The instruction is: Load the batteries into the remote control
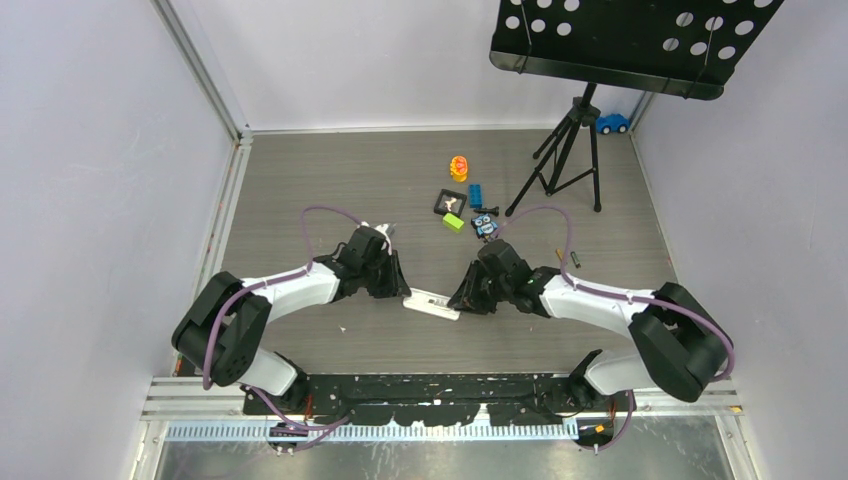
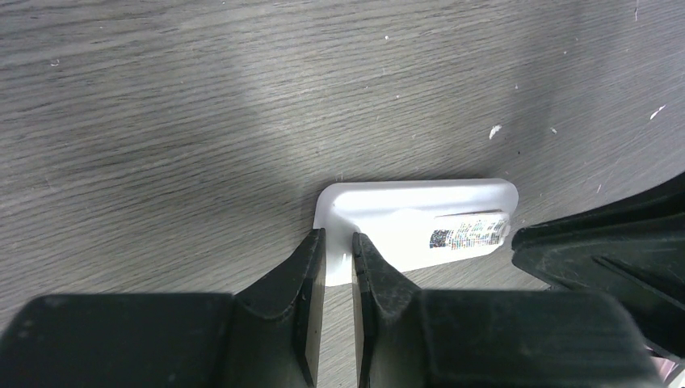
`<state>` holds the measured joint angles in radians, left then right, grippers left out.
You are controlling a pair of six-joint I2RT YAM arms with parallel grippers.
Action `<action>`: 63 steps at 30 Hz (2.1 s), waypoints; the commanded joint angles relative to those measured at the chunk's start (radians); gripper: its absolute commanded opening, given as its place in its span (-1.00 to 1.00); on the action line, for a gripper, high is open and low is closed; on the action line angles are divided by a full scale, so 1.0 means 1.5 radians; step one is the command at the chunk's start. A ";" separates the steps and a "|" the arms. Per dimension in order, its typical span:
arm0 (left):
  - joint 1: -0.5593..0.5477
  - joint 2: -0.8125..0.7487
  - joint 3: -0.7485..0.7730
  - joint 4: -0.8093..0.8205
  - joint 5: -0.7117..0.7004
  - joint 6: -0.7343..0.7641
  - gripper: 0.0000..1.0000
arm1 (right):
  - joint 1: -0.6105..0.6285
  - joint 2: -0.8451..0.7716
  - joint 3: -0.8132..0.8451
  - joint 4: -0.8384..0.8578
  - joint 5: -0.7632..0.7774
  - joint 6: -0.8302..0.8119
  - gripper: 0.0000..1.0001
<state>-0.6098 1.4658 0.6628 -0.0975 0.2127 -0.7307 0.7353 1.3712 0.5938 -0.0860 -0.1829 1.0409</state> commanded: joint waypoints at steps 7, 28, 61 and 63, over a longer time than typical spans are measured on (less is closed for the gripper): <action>0.004 0.007 -0.013 -0.055 -0.035 0.011 -0.65 | 0.021 -0.027 0.040 0.008 0.024 -0.054 -0.61; 0.007 0.004 -0.012 -0.055 -0.033 0.011 -0.66 | 0.052 0.052 0.050 -0.001 0.081 -0.080 -0.78; 0.099 -0.240 0.002 -0.221 -0.171 0.000 0.89 | 0.110 0.119 0.241 -0.158 0.097 -0.612 0.75; 0.119 -0.265 0.002 -0.245 -0.191 -0.011 0.90 | 0.114 0.135 0.253 -0.177 0.077 -0.642 0.75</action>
<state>-0.4774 1.1404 0.6617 -0.3599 0.0273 -0.7277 0.8932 1.5349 0.9241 -0.2840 -0.0071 0.2756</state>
